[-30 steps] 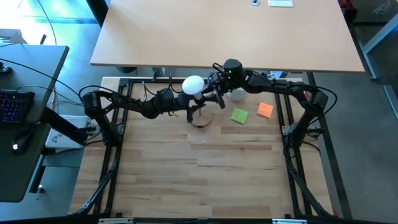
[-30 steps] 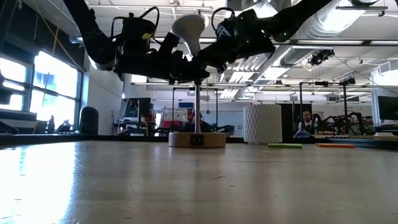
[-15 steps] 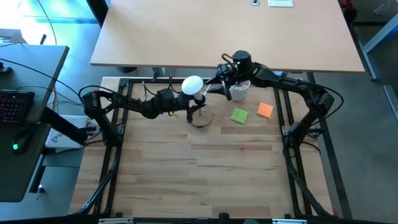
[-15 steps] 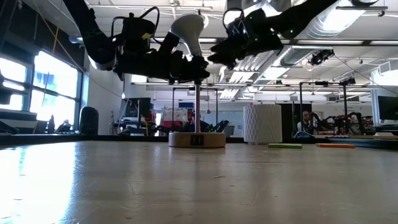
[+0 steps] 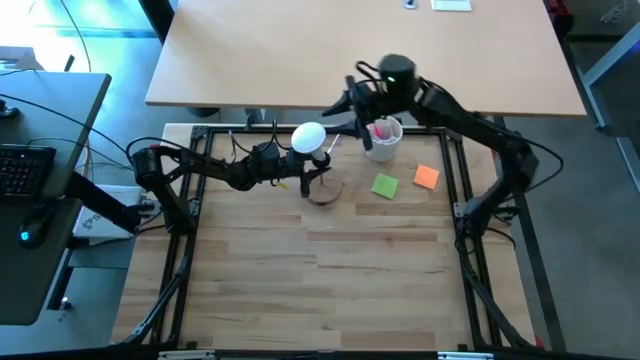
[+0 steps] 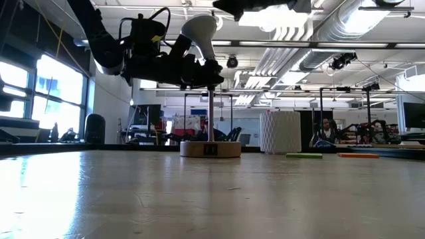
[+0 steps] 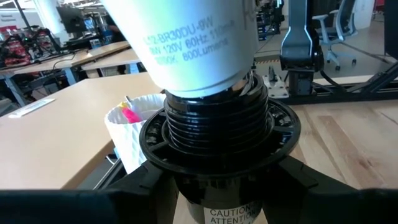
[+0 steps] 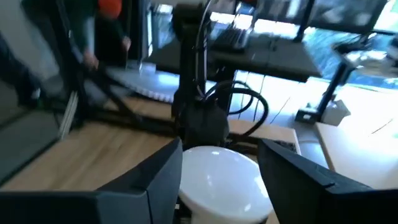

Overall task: Screw lightbulb
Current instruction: Insert the lightbulb into the lamp socket

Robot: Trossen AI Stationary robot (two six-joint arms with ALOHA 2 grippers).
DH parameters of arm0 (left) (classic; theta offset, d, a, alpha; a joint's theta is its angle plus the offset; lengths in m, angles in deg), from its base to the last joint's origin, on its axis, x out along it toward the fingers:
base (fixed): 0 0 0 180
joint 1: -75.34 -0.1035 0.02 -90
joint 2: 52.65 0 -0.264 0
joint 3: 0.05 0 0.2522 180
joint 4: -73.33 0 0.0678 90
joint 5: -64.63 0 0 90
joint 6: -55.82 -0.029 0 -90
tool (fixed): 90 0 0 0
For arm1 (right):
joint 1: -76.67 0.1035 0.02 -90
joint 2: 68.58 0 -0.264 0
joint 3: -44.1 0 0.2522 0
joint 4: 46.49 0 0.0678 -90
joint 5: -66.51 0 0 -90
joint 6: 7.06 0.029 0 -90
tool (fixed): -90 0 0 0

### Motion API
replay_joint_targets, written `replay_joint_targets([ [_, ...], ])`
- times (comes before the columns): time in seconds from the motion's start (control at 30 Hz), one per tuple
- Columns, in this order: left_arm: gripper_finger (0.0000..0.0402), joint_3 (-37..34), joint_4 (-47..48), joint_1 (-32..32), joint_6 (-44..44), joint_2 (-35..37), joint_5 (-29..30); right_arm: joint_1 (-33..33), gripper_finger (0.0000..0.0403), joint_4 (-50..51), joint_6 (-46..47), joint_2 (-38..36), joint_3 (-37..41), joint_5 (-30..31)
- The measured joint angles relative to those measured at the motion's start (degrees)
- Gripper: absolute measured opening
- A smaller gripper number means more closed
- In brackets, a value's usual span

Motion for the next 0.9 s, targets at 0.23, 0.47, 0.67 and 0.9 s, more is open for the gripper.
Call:
replay_joint_targets([
  [0.23,0.0165,0.00,0.10,-0.02,0.31,0.00,0.02,1.35,0.0203,21.42,-9.41,14.49,-24.59,-0.16],
  [0.47,0.0165,0.00,0.77,-0.02,0.45,0.00,0.07,1.28,0.0210,29.29,-11.20,22.54,-35.49,0.32],
  [0.67,0.0165,0.00,0.87,0.11,0.44,0.00,0.07,0.95,0.0210,39.24,-15.32,22.71,-38.59,1.23],
  [0.9,0.0165,0.00,0.23,0.08,0.34,-0.02,0.01,1.64,0.0210,47.37,-16.46,21.84,-38.79,6.54],
])
